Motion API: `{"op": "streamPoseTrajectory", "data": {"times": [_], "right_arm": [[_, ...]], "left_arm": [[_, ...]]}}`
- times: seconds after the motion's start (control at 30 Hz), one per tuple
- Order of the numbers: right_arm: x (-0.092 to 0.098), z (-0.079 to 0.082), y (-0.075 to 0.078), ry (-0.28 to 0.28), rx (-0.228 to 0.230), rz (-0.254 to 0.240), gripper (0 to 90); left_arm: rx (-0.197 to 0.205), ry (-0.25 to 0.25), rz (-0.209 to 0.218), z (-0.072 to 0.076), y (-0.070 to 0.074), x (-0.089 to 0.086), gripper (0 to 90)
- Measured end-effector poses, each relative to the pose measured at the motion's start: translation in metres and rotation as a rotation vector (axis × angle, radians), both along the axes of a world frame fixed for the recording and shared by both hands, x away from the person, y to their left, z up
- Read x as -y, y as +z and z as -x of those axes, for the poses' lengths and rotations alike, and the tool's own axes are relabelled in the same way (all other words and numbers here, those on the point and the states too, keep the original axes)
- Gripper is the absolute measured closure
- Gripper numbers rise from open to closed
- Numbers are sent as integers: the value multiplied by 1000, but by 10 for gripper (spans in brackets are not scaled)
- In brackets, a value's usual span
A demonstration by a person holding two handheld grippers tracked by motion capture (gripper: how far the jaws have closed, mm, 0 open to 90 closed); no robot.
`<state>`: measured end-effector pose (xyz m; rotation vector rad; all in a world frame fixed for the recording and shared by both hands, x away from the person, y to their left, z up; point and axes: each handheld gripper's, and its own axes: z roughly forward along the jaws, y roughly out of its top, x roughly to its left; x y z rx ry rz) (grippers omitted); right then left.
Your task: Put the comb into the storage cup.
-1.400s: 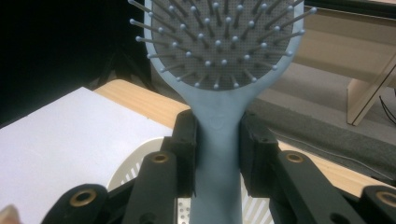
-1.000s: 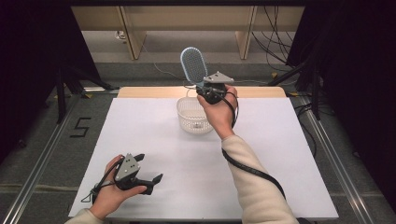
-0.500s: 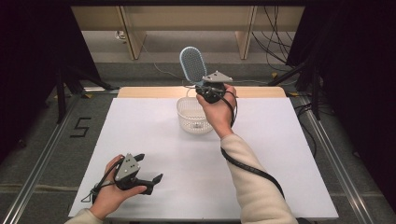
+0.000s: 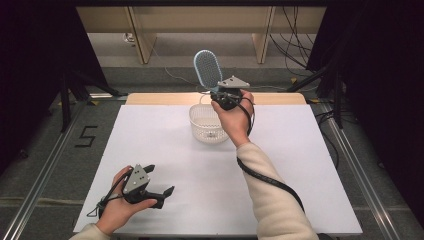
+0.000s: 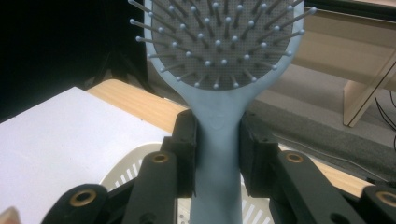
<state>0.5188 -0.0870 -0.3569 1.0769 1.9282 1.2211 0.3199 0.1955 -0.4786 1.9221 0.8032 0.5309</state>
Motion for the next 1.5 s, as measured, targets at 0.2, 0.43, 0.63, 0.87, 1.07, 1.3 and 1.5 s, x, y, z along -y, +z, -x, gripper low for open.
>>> {"op": "streamPoseTrajectory", "data": {"times": [0.2, 0.43, 0.63, 0.87, 1.07, 1.3, 1.5], "right_arm": [[-1, 0, -1, 2, 5, 2, 705], [-2, -1, -2, 3, 7, 1, 706], [-3, -2, -2, 3, 8, 0, 706], [-3, -3, -3, 2, 9, -2, 705], [-3, -3, -3, -1, 13, -6, 706], [-2, -5, -3, -3, 15, -6, 706], [-2, -6, -4, -4, 20, -9, 706]], "left_arm": [[0, 0, 0, 0, 0, 0, 26], [0, 0, 1, 0, 0, 0, 26], [-1, 0, 0, 0, 0, 0, 26], [0, 1, 2, 0, 0, 0, 26], [2, -1, 3, 0, 0, 0, 26], [2, -2, 3, 0, 1, 0, 26], [1, -2, 5, 0, 0, 0, 26]]}}
